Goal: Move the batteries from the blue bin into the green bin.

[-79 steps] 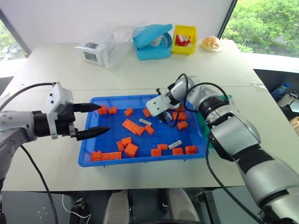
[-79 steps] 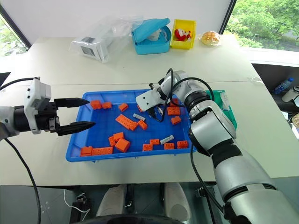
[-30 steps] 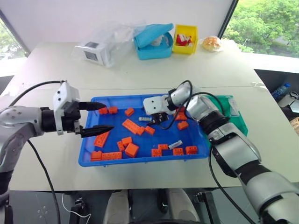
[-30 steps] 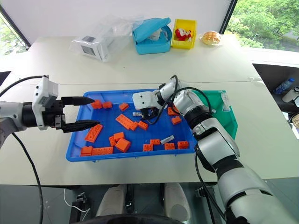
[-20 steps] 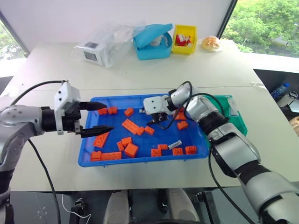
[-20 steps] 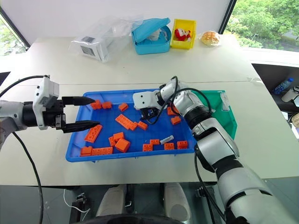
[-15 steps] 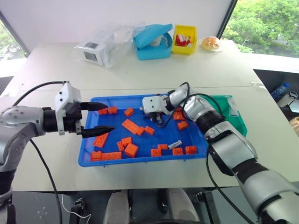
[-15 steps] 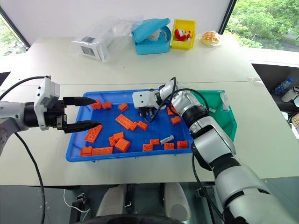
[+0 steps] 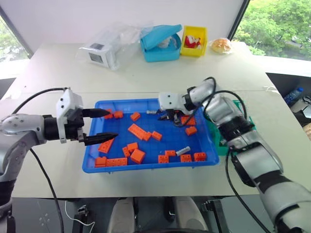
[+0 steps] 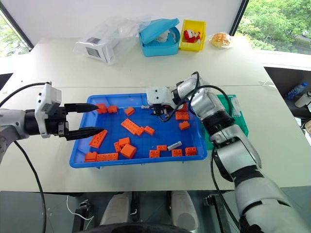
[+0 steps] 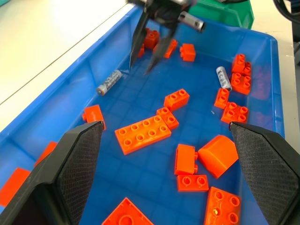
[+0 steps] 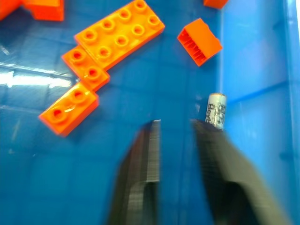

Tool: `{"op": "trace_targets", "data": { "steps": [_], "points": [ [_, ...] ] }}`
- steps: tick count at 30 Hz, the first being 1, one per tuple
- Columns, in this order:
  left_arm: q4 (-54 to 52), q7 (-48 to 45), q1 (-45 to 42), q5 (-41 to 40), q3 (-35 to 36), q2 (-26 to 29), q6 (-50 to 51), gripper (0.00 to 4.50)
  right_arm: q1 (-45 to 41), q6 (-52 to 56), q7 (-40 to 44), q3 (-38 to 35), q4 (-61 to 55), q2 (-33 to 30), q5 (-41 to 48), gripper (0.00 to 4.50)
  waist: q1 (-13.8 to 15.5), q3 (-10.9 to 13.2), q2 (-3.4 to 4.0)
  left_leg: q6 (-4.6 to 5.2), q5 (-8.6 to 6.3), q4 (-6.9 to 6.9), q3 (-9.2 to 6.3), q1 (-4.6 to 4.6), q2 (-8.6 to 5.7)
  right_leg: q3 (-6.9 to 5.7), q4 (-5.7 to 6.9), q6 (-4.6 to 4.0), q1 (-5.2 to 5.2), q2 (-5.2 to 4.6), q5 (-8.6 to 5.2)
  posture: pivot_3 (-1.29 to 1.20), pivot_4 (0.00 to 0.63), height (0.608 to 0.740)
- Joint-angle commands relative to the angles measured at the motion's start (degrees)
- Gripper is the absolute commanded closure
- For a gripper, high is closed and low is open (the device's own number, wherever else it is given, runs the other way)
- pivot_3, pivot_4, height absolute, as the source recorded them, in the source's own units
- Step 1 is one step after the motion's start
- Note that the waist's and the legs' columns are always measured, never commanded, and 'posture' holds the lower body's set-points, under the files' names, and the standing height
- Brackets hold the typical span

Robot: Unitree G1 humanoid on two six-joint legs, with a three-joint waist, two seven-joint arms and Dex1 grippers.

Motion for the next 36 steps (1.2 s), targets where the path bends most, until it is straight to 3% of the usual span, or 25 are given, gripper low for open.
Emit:
{"op": "trace_targets", "data": {
  "steps": [1,9,18,27,35,36],
  "points": [
    [-0.51,0.03,-1.27,0.09,0.67,-0.01,-1.24,0.0,1.24,3.53,-3.0,0.15,-5.1,-0.29,-1.35,2.75,-0.25,0.0,0.0,0.0,0.0,0.0,0.01,0.0,0.0,0.0,0.0,0.0,0.0,0.0,0.0,0.0,0.15,0.736],
    [1.9,-0.68,-5.3,1.22,-2.3,-1.0,-1.9,0.0,0.08,7.12,-12.61,1.14,0.29,3.92,-3.89,2.75,-0.27,0.0,-0.01,0.0,0.0,0.0,0.01,-0.02,-0.01,0.01,0.01,0.0,-0.03,0.02,0.0,0.0,0.15,0.736],
    [2.05,-1.09,-5.57,1.56,-2.43,-1.18,-1.98,0.0,-1.49,5.55,-16.49,1.79,4.85,6.83,-4.07,2.75,-0.28,0.0,-0.01,0.0,0.0,0.0,0.0,-0.05,-0.01,0.01,-0.01,0.0,-0.05,0.02,0.0,0.0,0.15,0.736],
    [0.84,-0.27,-4.27,1.24,-1.51,-1.44,-1.7,0.0,-3.89,5.0,-17.73,3.18,11.76,9.14,-5.03,2.75,-0.38,0.0,-0.01,0.0,0.0,0.0,0.0,-0.04,0.0,0.01,0.0,0.0,-0.05,0.02,0.0,0.0,0.15,0.736],
    [0.31,0.25,-2.91,1.25,-0.75,-1.63,-2.12,0.0,-4.77,9.62,-12.6,3.4,14.33,10.42,-3.48,2.75,-0.33,-0.01,-0.02,0.0,0.0,0.0,0.0,-0.04,0.0,0.02,0.0,0.0,-0.04,0.02,0.0,0.0,0.15,0.736],
    [0.31,0.31,-2.86,1.24,-0.69,-1.65,-2.15,0.0,-4.74,9.82,-12.15,3.45,14.35,10.37,-3.4,2.99,-0.33,-0.01,-0.02,0.0,0.0,0.0,-0.01,-0.03,0.0,0.01,0.0,0.0,-0.04,0.02,0.0,0.0,0.15,0.736]
  ]
}}
